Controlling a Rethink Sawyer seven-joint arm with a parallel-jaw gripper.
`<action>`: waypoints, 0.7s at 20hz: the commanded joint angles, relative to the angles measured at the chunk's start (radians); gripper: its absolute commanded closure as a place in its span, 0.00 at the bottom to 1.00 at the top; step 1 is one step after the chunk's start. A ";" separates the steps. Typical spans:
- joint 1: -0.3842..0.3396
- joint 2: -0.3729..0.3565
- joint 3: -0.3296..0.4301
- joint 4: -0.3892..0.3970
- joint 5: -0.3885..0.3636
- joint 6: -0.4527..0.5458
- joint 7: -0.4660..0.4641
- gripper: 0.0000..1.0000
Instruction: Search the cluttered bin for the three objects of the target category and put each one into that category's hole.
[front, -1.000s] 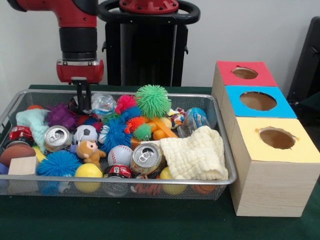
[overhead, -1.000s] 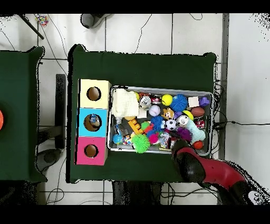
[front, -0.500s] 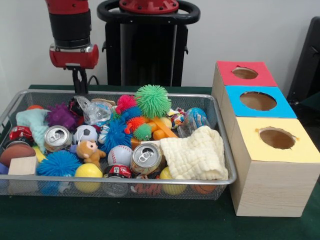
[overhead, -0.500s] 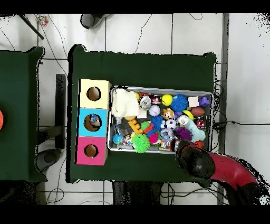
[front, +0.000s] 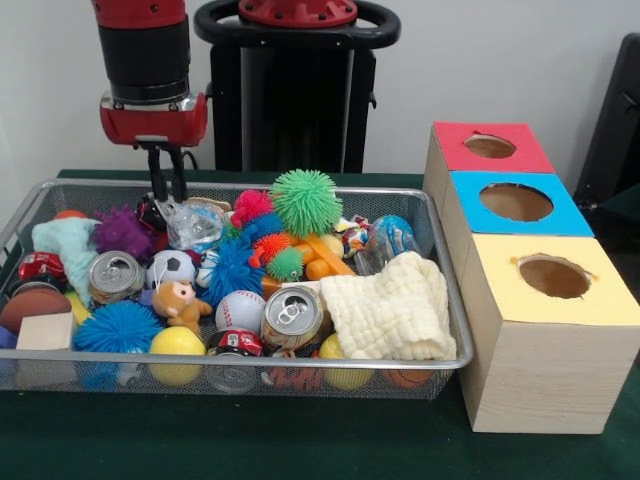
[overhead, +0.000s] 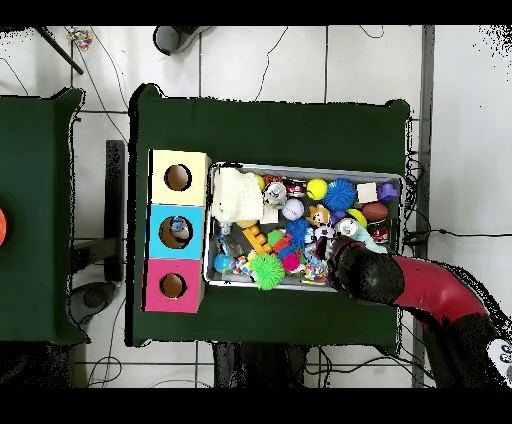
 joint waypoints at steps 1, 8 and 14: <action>0.018 0.042 0.068 -0.114 0.027 0.041 0.006 0.00; 0.020 0.068 0.055 -0.127 0.021 0.026 0.022 0.00; 0.034 0.085 0.038 -0.140 0.014 0.009 0.043 0.00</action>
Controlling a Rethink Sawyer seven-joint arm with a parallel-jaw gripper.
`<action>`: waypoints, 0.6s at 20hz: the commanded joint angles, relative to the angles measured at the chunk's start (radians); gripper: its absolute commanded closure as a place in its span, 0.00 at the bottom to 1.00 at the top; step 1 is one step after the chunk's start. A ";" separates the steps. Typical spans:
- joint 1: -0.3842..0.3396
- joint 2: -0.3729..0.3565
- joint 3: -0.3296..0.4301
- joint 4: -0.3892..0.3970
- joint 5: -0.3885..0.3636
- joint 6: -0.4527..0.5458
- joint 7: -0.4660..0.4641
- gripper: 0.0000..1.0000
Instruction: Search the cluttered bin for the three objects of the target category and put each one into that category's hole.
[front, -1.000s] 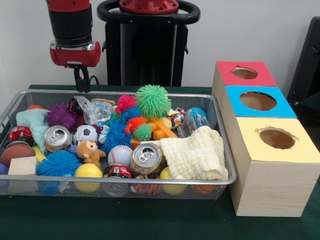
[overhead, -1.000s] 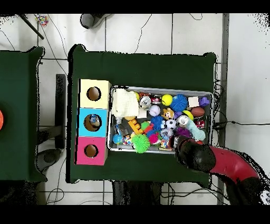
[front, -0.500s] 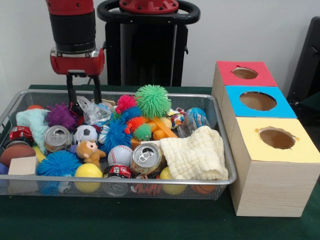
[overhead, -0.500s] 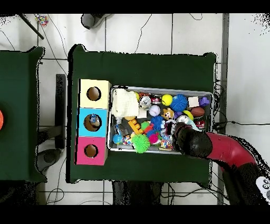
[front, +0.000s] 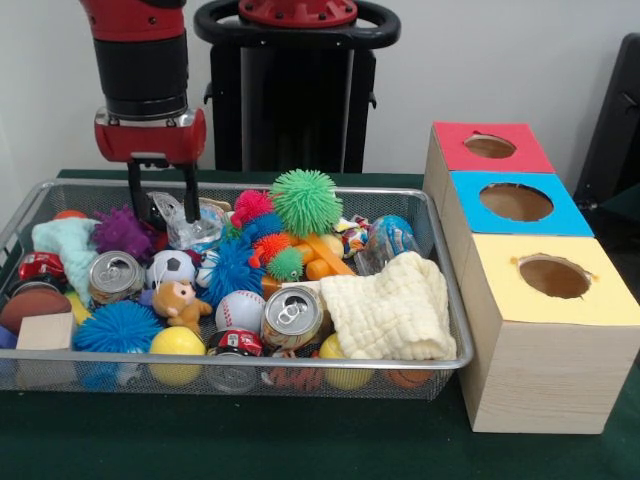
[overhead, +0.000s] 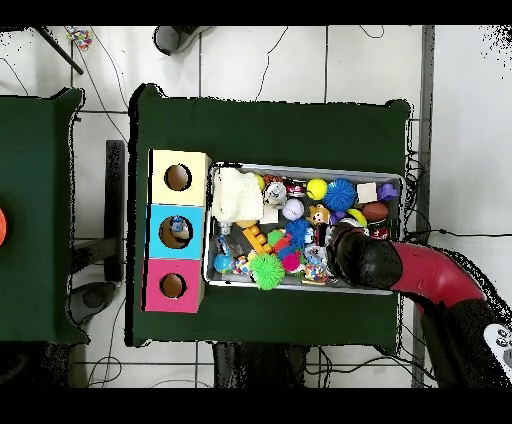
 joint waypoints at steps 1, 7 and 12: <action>0.017 0.048 0.024 -0.069 0.012 0.003 0.048 0.00; 0.042 0.073 -0.020 -0.007 -0.033 -0.114 0.107 0.00; 0.066 0.036 -0.068 0.114 -0.058 -0.214 0.149 0.00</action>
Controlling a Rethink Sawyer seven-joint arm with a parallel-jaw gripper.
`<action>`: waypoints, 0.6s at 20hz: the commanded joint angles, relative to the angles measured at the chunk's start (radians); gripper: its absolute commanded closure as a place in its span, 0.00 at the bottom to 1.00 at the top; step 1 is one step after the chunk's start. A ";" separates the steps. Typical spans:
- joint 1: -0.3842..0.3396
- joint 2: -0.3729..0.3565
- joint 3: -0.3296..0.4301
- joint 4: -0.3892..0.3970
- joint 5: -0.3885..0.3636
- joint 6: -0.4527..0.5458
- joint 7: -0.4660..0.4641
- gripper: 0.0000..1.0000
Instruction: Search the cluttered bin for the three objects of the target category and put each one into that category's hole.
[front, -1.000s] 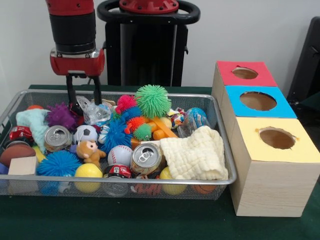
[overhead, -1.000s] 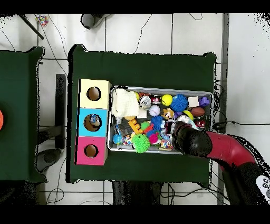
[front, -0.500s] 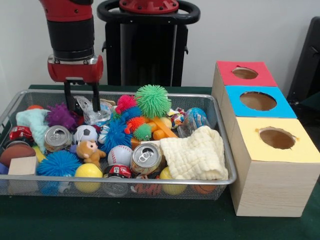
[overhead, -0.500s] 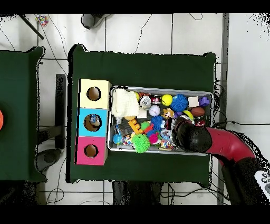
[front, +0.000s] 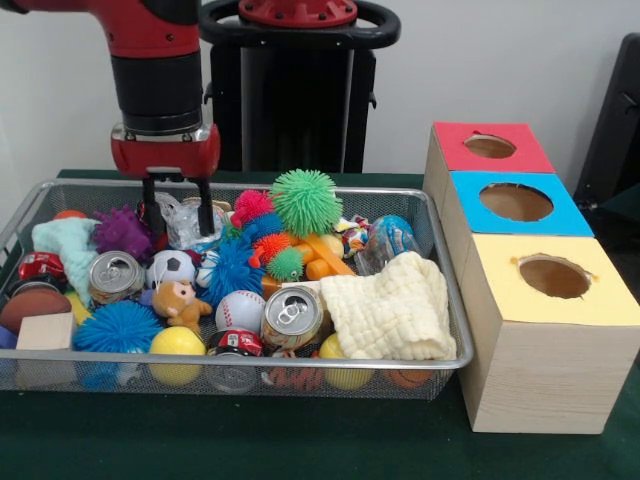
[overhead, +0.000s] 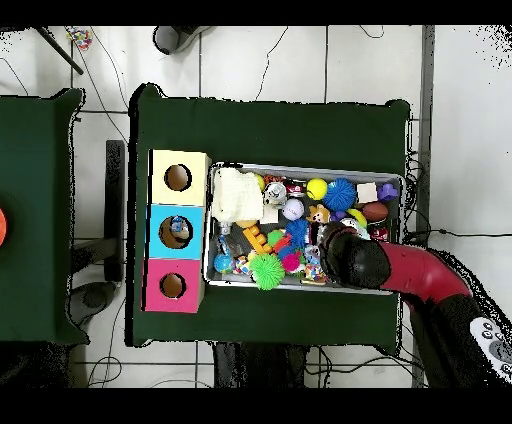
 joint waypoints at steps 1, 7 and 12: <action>0.035 -0.003 -0.052 0.127 -0.059 -0.151 0.150 0.00; 0.032 0.028 -0.082 0.182 -0.087 -0.263 0.134 0.00; 0.032 0.054 -0.109 0.219 -0.105 -0.342 0.133 0.00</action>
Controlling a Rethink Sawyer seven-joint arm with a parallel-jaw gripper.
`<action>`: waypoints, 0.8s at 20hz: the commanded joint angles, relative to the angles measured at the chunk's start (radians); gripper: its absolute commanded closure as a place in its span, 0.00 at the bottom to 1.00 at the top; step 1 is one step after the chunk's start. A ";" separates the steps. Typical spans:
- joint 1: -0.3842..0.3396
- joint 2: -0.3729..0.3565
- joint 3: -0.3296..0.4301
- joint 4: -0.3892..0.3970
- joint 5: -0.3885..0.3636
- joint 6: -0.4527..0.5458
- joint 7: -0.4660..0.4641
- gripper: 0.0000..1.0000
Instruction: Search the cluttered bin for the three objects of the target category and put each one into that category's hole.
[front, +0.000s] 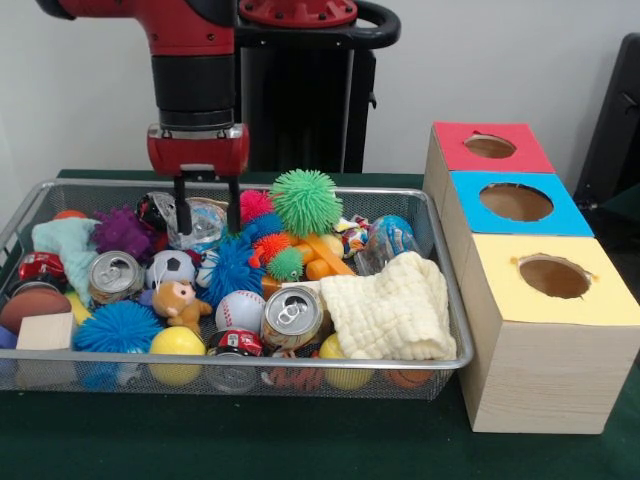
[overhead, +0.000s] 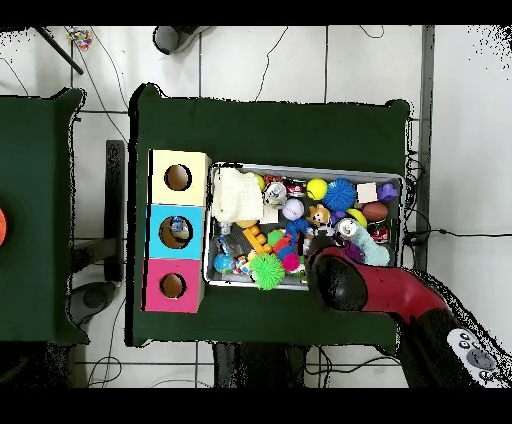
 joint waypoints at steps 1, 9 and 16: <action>0.001 0.050 -0.063 0.107 -0.076 -0.109 0.133 0.00; -0.035 0.076 -0.058 0.107 -0.103 -0.141 0.099 0.00; -0.070 0.070 -0.041 0.096 -0.127 -0.120 0.076 0.00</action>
